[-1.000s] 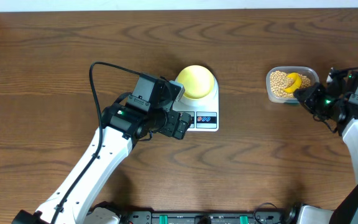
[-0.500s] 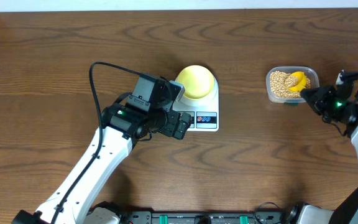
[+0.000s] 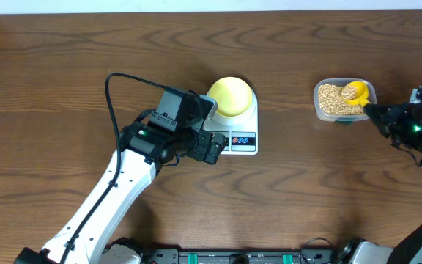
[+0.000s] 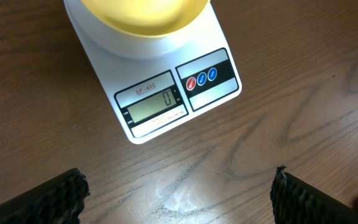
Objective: Scoop item into bowl and weigh 50g on scale
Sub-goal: 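Lift the filled scoop out of the tub and carry it left, then tip the scoop over the yellow bowl to pour soybeans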
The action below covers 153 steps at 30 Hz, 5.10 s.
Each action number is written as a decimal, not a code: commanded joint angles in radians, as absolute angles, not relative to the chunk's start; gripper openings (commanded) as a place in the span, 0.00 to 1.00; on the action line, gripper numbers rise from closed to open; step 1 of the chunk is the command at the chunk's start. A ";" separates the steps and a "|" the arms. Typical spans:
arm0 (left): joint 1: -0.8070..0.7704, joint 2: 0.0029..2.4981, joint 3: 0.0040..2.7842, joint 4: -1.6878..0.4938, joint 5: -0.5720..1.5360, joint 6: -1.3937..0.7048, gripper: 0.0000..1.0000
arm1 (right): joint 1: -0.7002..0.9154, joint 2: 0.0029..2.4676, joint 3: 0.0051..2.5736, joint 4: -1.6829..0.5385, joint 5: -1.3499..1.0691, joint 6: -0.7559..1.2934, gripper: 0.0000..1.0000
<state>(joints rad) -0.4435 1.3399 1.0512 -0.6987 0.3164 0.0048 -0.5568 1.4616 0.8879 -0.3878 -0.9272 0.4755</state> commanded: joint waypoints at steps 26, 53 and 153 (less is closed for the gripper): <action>-0.445 1.343 1.049 -0.698 0.328 0.022 0.96 | -0.431 1.464 0.881 -0.199 -1.166 0.672 0.01; -0.445 1.343 1.049 -0.698 0.328 0.022 0.96 | 0.069 1.464 0.881 0.173 -0.813 0.992 0.01; -0.445 1.343 1.049 -0.698 0.328 0.022 0.96 | 0.426 1.513 0.881 0.044 -0.316 -0.081 0.01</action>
<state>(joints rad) -0.4435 1.3399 1.0512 -0.6987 0.3164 0.0048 0.4206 1.5105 0.8810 0.0463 -0.3210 0.0444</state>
